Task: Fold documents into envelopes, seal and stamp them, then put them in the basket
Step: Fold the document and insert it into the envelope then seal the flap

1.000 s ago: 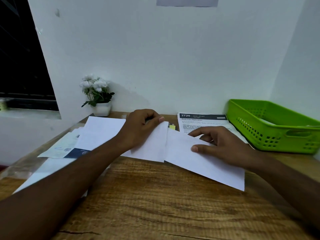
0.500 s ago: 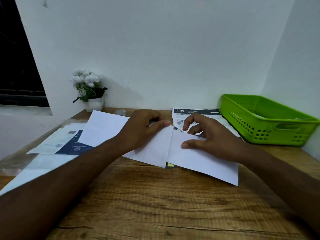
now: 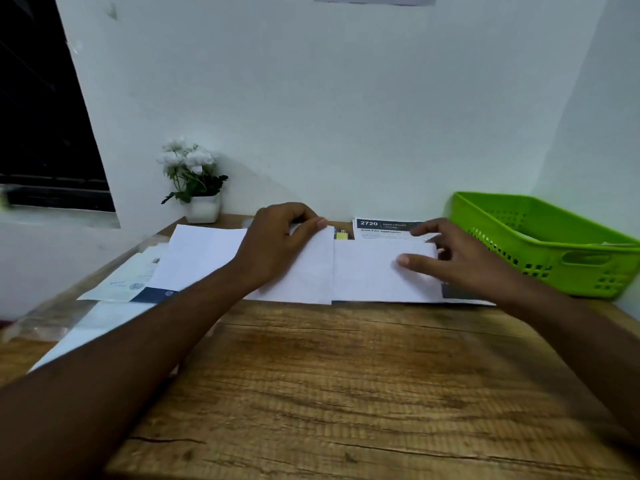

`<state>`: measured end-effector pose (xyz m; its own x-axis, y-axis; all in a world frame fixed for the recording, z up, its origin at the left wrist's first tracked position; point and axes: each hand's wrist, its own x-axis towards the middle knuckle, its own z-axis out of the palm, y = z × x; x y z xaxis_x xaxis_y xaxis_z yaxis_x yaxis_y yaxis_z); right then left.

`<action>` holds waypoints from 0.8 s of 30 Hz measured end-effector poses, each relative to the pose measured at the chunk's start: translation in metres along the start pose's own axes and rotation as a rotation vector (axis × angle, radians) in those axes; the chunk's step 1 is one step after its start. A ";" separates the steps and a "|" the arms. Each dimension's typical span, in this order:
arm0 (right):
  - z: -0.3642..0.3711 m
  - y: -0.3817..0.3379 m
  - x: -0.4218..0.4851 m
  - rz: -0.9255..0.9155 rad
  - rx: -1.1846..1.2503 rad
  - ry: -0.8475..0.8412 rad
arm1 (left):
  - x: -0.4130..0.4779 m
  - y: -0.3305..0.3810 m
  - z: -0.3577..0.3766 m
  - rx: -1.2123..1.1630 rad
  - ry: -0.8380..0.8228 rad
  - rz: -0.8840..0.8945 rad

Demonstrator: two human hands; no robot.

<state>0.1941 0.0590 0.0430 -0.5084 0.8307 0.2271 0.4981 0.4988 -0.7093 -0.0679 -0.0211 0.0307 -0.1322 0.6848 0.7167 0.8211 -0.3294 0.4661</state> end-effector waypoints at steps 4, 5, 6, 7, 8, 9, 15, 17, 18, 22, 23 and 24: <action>-0.019 0.009 0.002 0.155 0.321 -0.175 | 0.005 -0.010 -0.010 0.022 0.084 -0.052; -0.020 0.010 0.002 0.155 0.341 -0.195 | 0.006 -0.011 -0.011 0.027 0.097 -0.056; -0.019 0.010 0.003 0.155 0.363 -0.207 | 0.006 -0.012 -0.011 0.031 0.108 -0.059; -0.018 0.010 0.002 0.162 0.397 -0.215 | 0.006 -0.011 -0.011 0.034 0.113 -0.065; -0.016 0.009 0.002 0.170 0.433 -0.223 | 0.006 -0.011 -0.011 0.035 0.116 -0.069; -0.014 0.008 0.002 0.176 0.463 -0.231 | 0.005 -0.010 -0.010 0.032 0.116 -0.073; -0.002 0.000 -0.003 0.155 0.512 -0.234 | 0.002 -0.004 -0.004 0.027 0.104 -0.077; 0.003 -0.002 -0.005 0.156 0.525 -0.220 | 0.001 -0.002 -0.002 0.027 0.101 -0.074; 0.006 -0.003 -0.006 0.159 0.532 -0.211 | 0.001 -0.001 -0.001 0.028 0.100 -0.074; 0.014 -0.009 -0.010 0.142 0.531 -0.165 | 0.001 0.005 0.000 0.045 0.114 -0.059; 0.016 -0.011 -0.011 0.132 0.531 -0.149 | 0.001 0.006 0.001 0.051 0.121 -0.049; 0.018 -0.012 -0.011 0.122 0.529 -0.132 | 0.000 0.007 0.001 0.057 0.126 -0.039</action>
<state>0.1810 0.0388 0.0371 -0.5696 0.8196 0.0614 0.1553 0.1807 -0.9712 -0.0615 -0.0228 0.0341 -0.2308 0.6080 0.7597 0.8435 -0.2642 0.4677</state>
